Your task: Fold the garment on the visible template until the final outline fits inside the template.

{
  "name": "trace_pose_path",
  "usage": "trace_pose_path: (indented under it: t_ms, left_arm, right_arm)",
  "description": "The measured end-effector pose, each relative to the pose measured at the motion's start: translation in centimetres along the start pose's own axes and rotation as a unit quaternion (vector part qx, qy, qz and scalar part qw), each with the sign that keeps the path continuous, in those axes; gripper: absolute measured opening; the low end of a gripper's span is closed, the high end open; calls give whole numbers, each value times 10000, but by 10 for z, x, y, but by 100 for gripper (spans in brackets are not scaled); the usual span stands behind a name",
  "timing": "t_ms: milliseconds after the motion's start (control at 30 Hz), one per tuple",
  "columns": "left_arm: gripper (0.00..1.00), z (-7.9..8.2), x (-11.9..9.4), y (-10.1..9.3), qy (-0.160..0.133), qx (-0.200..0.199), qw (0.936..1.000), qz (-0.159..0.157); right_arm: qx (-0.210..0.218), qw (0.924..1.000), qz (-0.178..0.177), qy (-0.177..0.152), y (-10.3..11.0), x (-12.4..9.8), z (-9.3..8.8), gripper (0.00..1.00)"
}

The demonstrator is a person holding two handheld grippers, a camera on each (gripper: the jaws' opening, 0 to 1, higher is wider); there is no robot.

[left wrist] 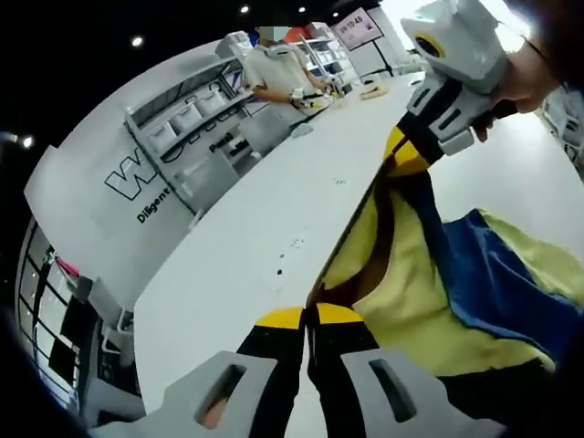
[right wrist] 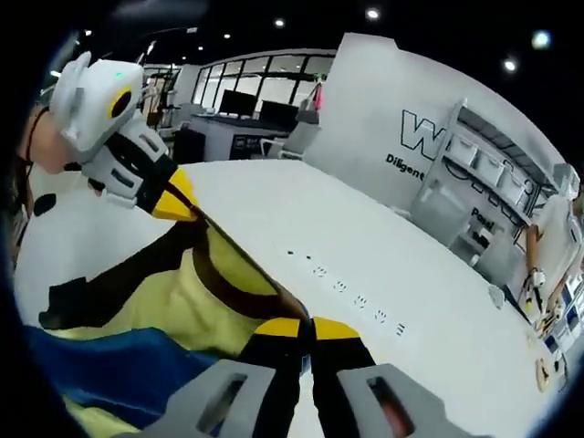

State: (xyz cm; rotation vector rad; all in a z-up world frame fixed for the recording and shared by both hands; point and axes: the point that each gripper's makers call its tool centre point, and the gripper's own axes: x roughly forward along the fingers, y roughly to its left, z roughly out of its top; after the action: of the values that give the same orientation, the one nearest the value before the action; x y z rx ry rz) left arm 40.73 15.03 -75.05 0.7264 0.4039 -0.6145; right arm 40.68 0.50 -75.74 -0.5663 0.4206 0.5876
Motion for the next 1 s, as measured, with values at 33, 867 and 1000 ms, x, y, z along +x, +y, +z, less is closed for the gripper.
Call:
trace_pose_path:
  t_ms: [33,867,1000]
  left_arm:
    - [7,-2,2,0,60,-16,10000,3]
    - [7,-40,53,-2,789,-1066,9910,-184]
    - [8,-40,57,0,812,-1078,9907,-149]
  right_arm:
    - [-146,9999,22,14,1,2,0,0]
    - [334,9941,18,1035,-3,54,-34,0]
    - [672,9927,-31,1004,-4,54,-36,0]
